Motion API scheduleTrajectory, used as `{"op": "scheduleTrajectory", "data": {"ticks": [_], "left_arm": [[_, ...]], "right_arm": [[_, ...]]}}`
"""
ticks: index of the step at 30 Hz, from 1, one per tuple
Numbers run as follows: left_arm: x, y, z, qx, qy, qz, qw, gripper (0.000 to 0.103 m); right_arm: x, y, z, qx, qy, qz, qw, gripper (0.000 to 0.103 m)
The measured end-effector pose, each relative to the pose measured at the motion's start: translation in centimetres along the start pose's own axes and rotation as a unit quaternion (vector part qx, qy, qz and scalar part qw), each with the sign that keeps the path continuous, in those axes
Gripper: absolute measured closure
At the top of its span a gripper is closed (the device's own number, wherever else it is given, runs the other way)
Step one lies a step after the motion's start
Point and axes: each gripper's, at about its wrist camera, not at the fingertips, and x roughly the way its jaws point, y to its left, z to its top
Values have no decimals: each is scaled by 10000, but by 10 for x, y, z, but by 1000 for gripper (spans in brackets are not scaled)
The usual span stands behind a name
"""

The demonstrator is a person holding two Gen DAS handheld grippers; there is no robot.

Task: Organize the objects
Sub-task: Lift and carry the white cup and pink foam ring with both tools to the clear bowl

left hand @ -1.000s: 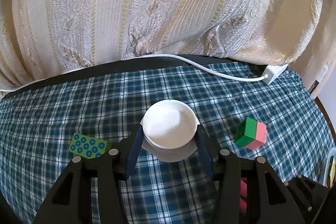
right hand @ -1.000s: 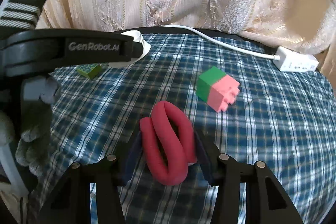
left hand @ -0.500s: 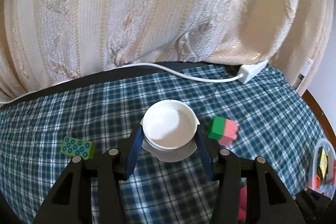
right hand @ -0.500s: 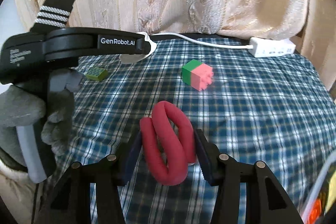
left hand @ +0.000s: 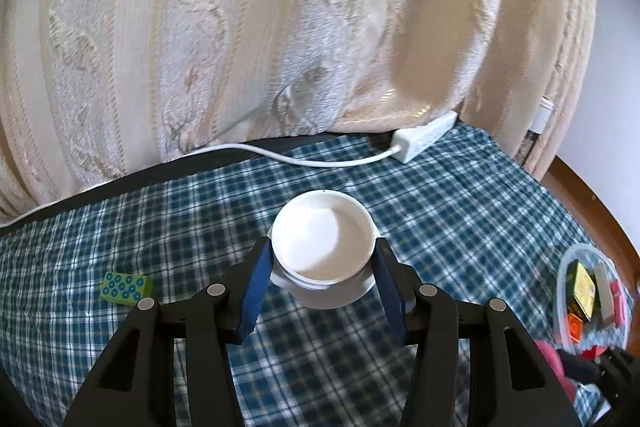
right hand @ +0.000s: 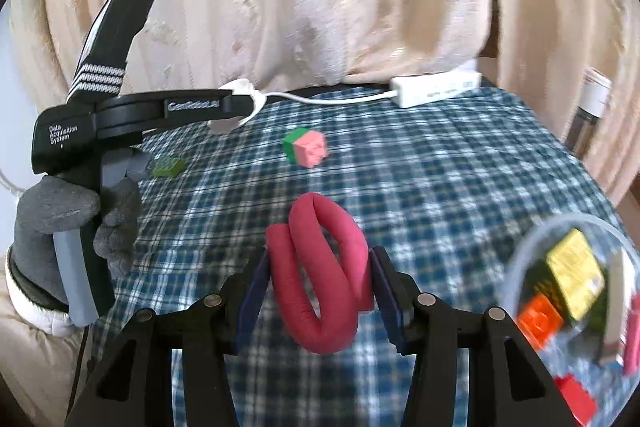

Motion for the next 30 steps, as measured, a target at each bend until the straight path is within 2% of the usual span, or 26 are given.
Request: {"op": "scheduleTrajectory", "data": {"ticks": [7,16,30], "left_arm": [[-10,-21,-2,227,-41,-201,9995,51],[-24,-45,-7,502,-147,-395,9978,51],[-46,-90,-23,1019,-235,-618,9926,51]], "right_arm": [[-36,-43,-15,542,-173,-417,9975,50],[-78,-95,-36,1132,-380,-980,9880,50],[-126,-148,-67,1726,-656,-1359,9734,50]]}}
